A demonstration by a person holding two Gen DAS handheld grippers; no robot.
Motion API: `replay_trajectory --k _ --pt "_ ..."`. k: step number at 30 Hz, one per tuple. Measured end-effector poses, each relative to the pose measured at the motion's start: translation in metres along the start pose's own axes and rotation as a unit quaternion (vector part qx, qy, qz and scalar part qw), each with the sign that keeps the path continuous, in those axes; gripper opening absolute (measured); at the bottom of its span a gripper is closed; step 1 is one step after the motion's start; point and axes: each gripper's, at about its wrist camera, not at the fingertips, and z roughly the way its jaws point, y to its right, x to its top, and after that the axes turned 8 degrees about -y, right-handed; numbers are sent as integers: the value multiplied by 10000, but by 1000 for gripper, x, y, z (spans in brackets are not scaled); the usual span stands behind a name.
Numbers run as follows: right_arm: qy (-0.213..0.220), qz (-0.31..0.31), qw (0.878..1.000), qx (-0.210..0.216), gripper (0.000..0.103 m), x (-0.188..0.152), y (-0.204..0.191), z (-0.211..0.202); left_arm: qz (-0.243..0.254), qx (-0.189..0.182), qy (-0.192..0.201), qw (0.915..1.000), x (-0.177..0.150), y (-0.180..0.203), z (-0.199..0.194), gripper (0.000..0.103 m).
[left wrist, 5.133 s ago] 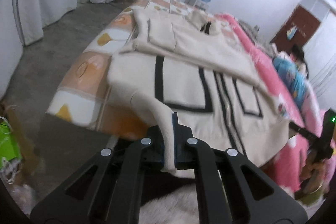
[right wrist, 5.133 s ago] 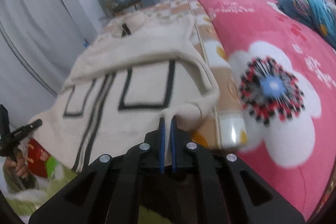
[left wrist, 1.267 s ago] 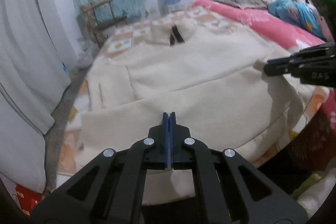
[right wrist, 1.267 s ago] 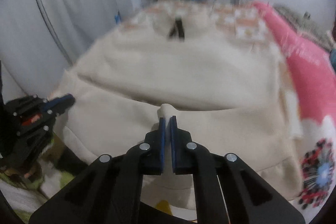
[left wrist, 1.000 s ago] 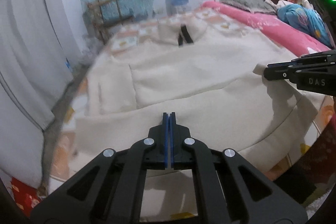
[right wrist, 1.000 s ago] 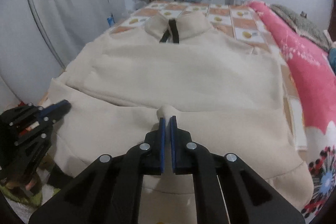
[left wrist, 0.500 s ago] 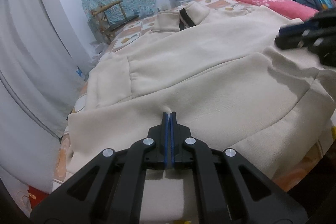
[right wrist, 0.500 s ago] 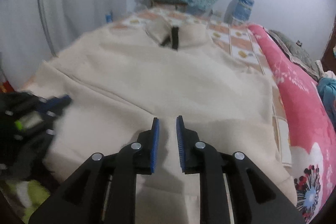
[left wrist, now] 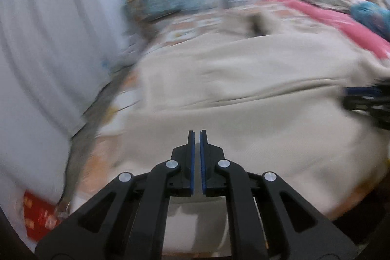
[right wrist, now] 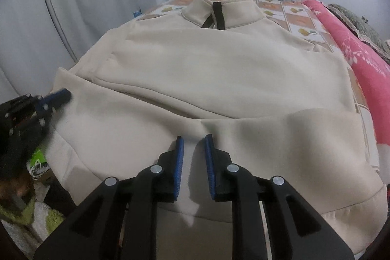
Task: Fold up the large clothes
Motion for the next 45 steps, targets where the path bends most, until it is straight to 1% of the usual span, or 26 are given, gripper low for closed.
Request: replay_trajectory --k 2,3,5,6,8,10,13,14,16,18,21,22,24,25,27,29,30,32,33,34,36,37,38,40,43,45 --pt "36 31 10000 48 17 -1 2 1 -412 -16 -215 9989 -2 -25 13 6" --pt "42 70 9999 109 17 -1 3 1 -683 -228 -157 9973 -3 -40 15 5" --pt "5 164 9996 244 17 0 12 -1 -855 -424 -197 9952 -3 -50 17 2" --pt "54 226 9996 180 17 -1 17 -8 -897 -462 -213 9947 -3 -51 18 2" --pt "248 295 9992 -64 18 -5 27 -24 -831 -368 -194 9957 -3 -48 18 2" --pt "382 463 9971 -458 19 -11 44 -41 -685 -204 -165 9973 -4 -43 18 2" --pt "478 765 9896 -1122 19 -20 74 -59 -621 -141 -156 9979 -6 -40 17 2" --pt "509 852 9867 -1287 21 -22 82 -63 -613 -144 -156 9979 -6 -40 17 2" --pt "567 997 9823 -1484 38 -22 95 -70 -594 -150 -147 9980 -6 -41 16 2" --pt "676 1035 9780 -1680 47 -20 102 -73 -568 -129 -136 9982 -6 -40 15 2" --pt "540 992 9772 -1799 50 -14 109 -63 -538 -85 -117 9984 -6 -39 15 2" --pt "402 992 9797 -1695 35 -13 112 -56 -524 -71 -108 9985 -6 -39 15 2" --pt "231 994 9832 -1515 0 -12 112 -47 -497 -60 -97 9987 -7 -38 15 2" --pt "253 985 9817 -1613 0 -13 109 -49 -493 -67 -97 9987 -7 -39 15 2" --pt "436 962 9723 -2084 0 -16 101 -57 -518 -122 -96 9985 -7 -40 15 2" --pt "546 1171 9613 -2432 0 -18 106 -65 -547 -174 -92 9983 -7 -42 15 2" --pt "497 1281 9583 -2507 0 -20 113 -64 -540 -179 -85 9983 -7 -42 16 2" --pt "256 1587 9550 -2494 0 -26 135 -53 -483 -141 -67 9987 -7 -40 16 2" --pt "127 1824 9549 -2339 0 -29 147 -48 -433 -106 -63 9990 -7 -39 16 2" --pt "95 1955 9565 -2164 0 -31 152 -48 -396 -85 -67 9992 -7 -38 16 2" --pt "301 2150 9603 -1749 0 -33 155 -58 -364 -84 -74 9993 -7 -38 15 2" --pt "451 2131 9639 -1528 6 -32 150 -65 -382 -107 -68 9992 -7 -38 15 2" --pt "529 2084 9663 -1417 10 -30 146 -69 -411 -131 -53 9991 -7 -39 15 2" --pt "606 1859 9728 -1239 45 -24 133 -75 -407 -117 -34 9991 -8 -38 15 2" --pt "621 1469 9811 -1096 49 -20 115 -74 -317 -55 -38 9995 -8 -36 15 2" --pt "436 1270 9831 -1243 49 -17 107 -64 -300 -61 -51 9995 -7 -36 15 2"
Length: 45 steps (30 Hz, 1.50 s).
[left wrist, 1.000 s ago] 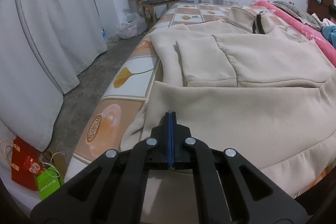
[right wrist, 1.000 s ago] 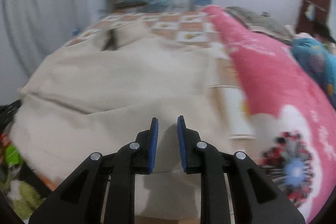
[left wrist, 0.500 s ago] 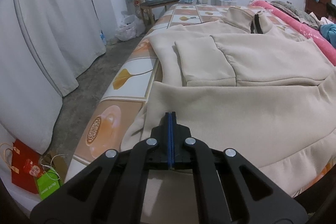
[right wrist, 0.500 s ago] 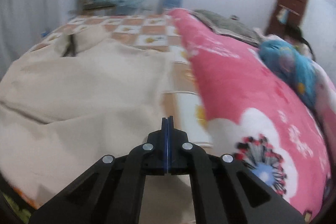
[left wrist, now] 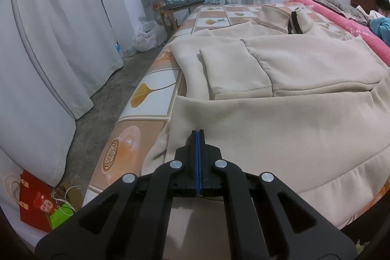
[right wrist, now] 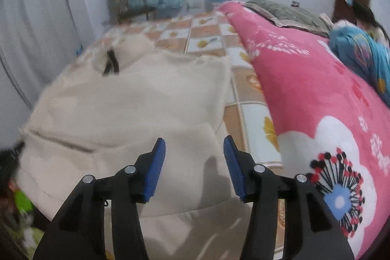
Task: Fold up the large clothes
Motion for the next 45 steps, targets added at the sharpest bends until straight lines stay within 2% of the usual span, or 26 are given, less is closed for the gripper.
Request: replay_trajectory --k 1,3,4,8,12,14,16,17,19,21,23,24,26,27,28,30,33,35,36,38,39,40,42,44,45 --pt "-115 -129 9998 -97 44 -1 -5 7 -13 -11 -4 10000 0 -1 0 2" --pt "-327 -328 9986 -261 10 -6 -12 19 -36 -17 -20 10000 0 -1 0 2" --pt "-364 -432 9977 -366 8 -8 -15 21 -26 -7 -27 10000 1 -1 0 2" --pt "31 -530 9957 -759 7 -9 -23 -2 27 8 -52 10000 2 0 0 2" --pt "-164 -313 9965 -754 7 -10 -11 17 43 51 -53 10000 3 0 0 2" --pt "-237 -272 9966 -738 9 -14 -5 32 70 71 -58 9999 3 1 1 2" --pt "-150 -298 9957 -865 21 -14 -7 27 110 97 -73 9999 3 1 1 2" --pt "-112 -278 9956 -887 23 -12 -6 22 121 101 -76 9998 3 1 1 2" --pt "-14 -154 9956 -925 34 -9 -1 9 148 111 -78 9998 3 2 1 2" --pt "202 5 9933 -1139 37 -7 6 -7 179 131 -82 9997 3 2 1 2" --pt "416 189 9928 -1106 43 -6 12 -25 210 153 -88 9996 3 2 0 2" --pt "498 257 9936 -985 45 -5 13 -31 216 161 -90 9996 3 3 0 2" --pt "590 174 9972 -428 50 -5 2 -42 224 175 -95 9995 3 3 0 2" --pt "586 65 9981 -198 56 -7 -5 -43 230 185 -100 9995 3 3 0 2" --pt "531 -204 9981 223 60 -10 -21 -42 231 189 -105 9995 3 3 0 2" --pt "362 -638 9951 664 63 -18 -46 -33 229 187 -115 9995 3 4 -1 2" --pt "-19 -915 9931 738 63 -27 -68 -6 212 159 -133 9996 3 3 -1 2" --pt "-523 -741 9934 700 65 -31 -67 24 201 111 -161 9996 4 2 -1 2" --pt "-454 -648 9940 753 65 -31 -63 27 214 96 -171 9996 5 2 0 2" --pt "-577 -565 9940 731 65 -26 -62 28 283 32 -243 9993 7 1 -3 3" --pt "-532 -567 9946 689 65 -23 -63 24 305 17 -242 9992 8 0 -7 12" --pt "-408 -656 9945 706 65 -23 -67 14 324 10 -202 9993 8 1 -11 26" --pt "-239 -884 9927 784 67 -24 -73 0 400 -132 34 9991 8 3 -28 41" --pt "-113 -1131 9888 971 72 -25 -86 -10 495 -426 218 9976 7 10 -44 49" --pt "-88 -1213 9869 1061 74 -25 -89 -13 550 -641 266 9961 6 17 -51 57"
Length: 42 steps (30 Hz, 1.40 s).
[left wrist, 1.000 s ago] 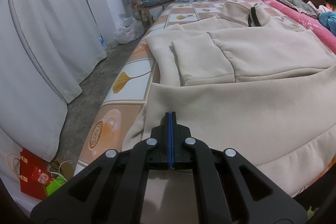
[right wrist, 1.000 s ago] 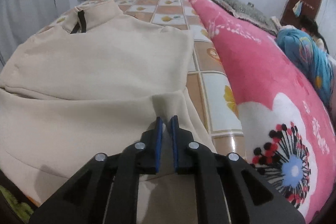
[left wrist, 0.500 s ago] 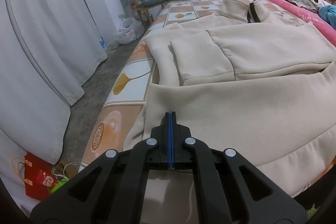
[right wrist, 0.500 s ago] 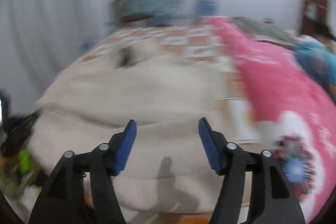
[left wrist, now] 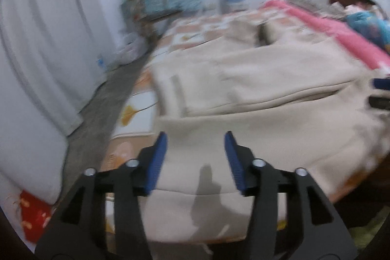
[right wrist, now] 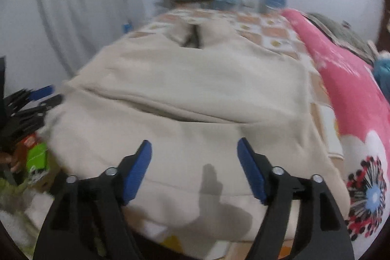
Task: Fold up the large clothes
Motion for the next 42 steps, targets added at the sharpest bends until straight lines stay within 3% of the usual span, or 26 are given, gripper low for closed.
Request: replay_trajectory --k 3,7,9,13,16,19,27,33,42 --pt "46 -245 9996 148 77 0 -17 2 247 -440 -58 9987 -1 28 -3 66" --pt "-362 -325 9988 17 82 -6 -20 41 586 -106 -582 9965 -7 59 23 73" --pt "-386 -226 9990 47 83 -9 -16 43 340 -19 -733 9967 -8 60 31 81" --pt "-214 -238 9995 71 83 -5 -16 25 -2 -78 -994 9950 -5 52 34 87" --pt "-124 -476 9987 147 83 -12 -23 18 -88 -32 -1056 9944 -5 53 34 89" --pt "-483 -577 9972 -55 87 -19 -24 39 -139 16 -1151 9933 -2 55 37 89" --pt "-165 -414 9990 -93 87 -5 -20 17 -182 49 -1264 9918 1 49 39 90" --pt "-545 -443 9973 -202 89 -12 -24 42 -210 58 -1329 9909 2 49 40 90" --pt "-348 -209 9985 -379 89 2 -13 24 -234 49 -1353 9905 3 49 40 91"
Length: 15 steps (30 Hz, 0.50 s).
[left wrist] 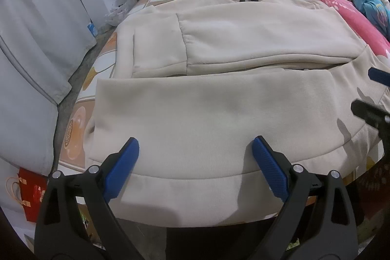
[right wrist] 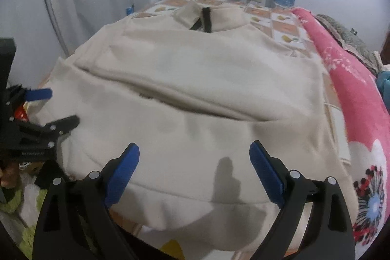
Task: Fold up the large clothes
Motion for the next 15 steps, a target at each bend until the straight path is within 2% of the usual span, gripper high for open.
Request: replay_trajectory --k 4,15 --pt "-60 19 9997 -238 89 6 3 5 -8 -7 -3 10000 0 0 0 91" --pt "-301 114 9990 -310 89 10 6 19 -13 -12 -4 10000 0 -1 0 91"
